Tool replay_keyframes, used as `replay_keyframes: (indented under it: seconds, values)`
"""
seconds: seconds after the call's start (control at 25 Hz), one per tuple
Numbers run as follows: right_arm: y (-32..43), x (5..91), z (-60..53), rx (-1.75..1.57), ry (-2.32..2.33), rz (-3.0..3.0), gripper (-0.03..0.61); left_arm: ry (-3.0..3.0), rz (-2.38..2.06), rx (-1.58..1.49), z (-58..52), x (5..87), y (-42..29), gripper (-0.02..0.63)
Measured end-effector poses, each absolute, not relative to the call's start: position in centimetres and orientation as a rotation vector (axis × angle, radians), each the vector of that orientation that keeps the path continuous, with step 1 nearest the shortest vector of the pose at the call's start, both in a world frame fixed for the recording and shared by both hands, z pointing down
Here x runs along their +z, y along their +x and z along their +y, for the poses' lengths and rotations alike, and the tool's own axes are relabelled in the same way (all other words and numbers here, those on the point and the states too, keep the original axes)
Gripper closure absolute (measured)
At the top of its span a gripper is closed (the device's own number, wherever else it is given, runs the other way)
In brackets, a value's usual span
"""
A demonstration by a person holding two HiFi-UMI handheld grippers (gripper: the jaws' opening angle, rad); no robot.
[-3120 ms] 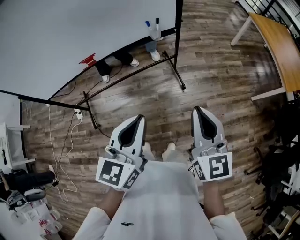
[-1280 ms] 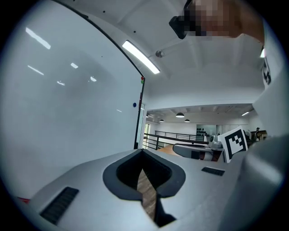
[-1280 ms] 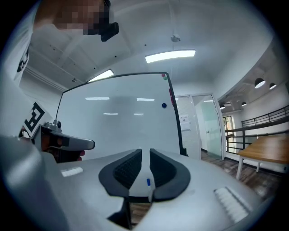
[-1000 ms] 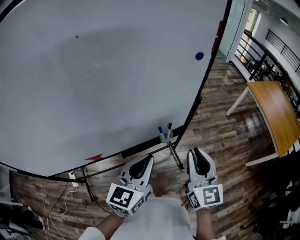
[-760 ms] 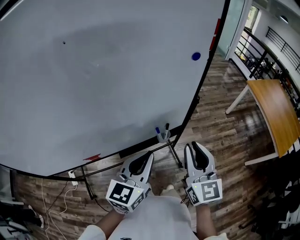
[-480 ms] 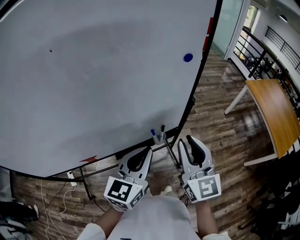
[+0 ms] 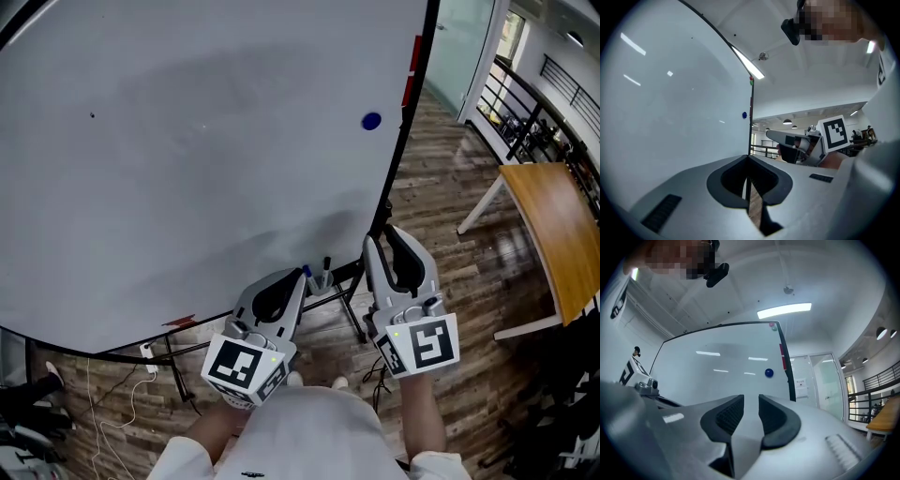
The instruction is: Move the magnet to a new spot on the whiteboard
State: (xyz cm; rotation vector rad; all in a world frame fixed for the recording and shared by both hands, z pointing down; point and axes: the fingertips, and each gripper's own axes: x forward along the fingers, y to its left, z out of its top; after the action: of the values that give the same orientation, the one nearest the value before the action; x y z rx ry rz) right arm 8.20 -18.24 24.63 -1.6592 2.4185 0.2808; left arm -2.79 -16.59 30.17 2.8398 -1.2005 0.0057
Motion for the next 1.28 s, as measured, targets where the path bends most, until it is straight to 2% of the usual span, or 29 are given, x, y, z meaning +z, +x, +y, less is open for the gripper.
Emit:
replay_keyframes:
  seconds: [0.72,1.28]
  values:
    - [9.1,18.0,-25.2,0.348,-1.598,2.38,0.449,2.843,-1.261,-0.015,-20.1,26.8,-1.8,0.607]
    - [9.8,16.7,-29.5,0.368,-1.676,2.388,0.425,2.852,-1.29,-0.03,-22.3,26.0,-1.8,0.607]
